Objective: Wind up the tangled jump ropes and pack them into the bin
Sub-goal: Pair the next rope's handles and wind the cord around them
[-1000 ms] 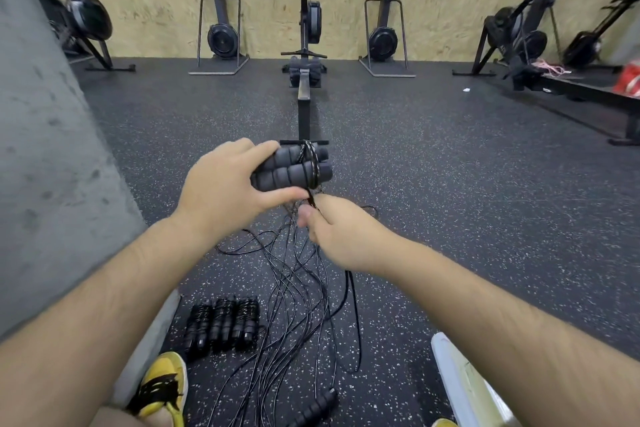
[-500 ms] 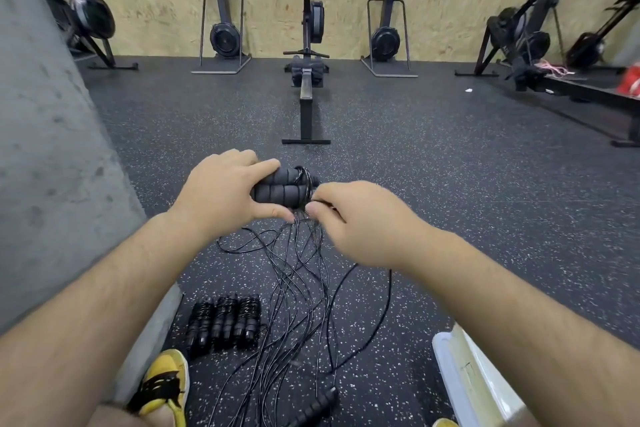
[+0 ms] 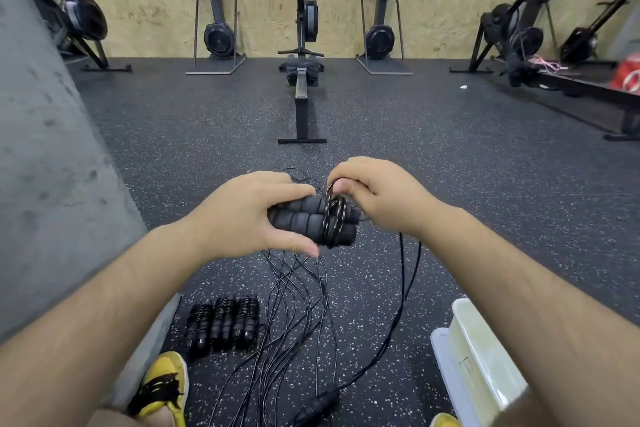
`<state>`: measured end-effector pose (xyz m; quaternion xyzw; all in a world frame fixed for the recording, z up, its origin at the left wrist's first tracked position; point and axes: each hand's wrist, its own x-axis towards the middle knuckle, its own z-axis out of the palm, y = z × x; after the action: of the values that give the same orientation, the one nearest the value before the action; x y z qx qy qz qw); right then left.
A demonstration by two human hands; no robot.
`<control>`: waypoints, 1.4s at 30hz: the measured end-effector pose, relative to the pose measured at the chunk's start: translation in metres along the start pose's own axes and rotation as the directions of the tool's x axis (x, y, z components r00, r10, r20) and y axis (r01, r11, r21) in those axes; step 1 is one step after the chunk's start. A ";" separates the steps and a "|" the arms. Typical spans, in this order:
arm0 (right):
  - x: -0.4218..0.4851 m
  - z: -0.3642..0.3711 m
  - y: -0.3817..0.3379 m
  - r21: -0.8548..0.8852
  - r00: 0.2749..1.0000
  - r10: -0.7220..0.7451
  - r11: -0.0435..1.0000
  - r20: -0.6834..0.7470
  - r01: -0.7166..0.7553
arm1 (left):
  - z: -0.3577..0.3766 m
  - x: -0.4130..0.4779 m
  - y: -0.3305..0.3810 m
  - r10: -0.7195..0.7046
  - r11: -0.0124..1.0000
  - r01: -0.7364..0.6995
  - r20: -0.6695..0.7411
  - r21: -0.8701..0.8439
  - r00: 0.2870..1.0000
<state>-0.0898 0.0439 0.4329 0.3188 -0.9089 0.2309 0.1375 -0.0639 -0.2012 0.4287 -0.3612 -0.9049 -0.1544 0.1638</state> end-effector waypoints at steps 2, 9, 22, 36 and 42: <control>0.000 0.007 0.001 0.118 0.999 0.043 0.992 -0.010 -0.042 | -0.002 -0.001 0.004 -0.022 0.999 0.021 -0.025 -0.046 0.999; 0.000 0.012 -0.006 0.455 0.995 0.101 0.886 -0.001 -0.090 | -0.010 -0.001 0.016 -0.064 0.990 0.056 -0.062 -0.127 0.996; 0.005 0.025 -0.030 0.508 0.901 0.408 0.751 0.147 -0.423 | -0.002 0.002 0.014 -0.097 0.994 0.106 -0.249 0.023 0.964; -0.003 0.029 -0.052 0.280 0.906 0.322 0.875 0.274 -0.395 | 0.004 0.009 -0.029 -0.065 0.940 0.155 -0.284 0.305 0.957; -0.008 0.007 -0.060 0.143 0.903 0.271 0.932 0.334 -0.333 | 0.005 0.006 -0.039 -0.086 0.897 0.178 -0.237 0.405 0.968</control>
<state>-0.0460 0.0031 0.4434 0.2176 -0.9303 0.2854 -0.0760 -0.0963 -0.2222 0.4209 -0.2358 -0.9165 -0.0030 0.3231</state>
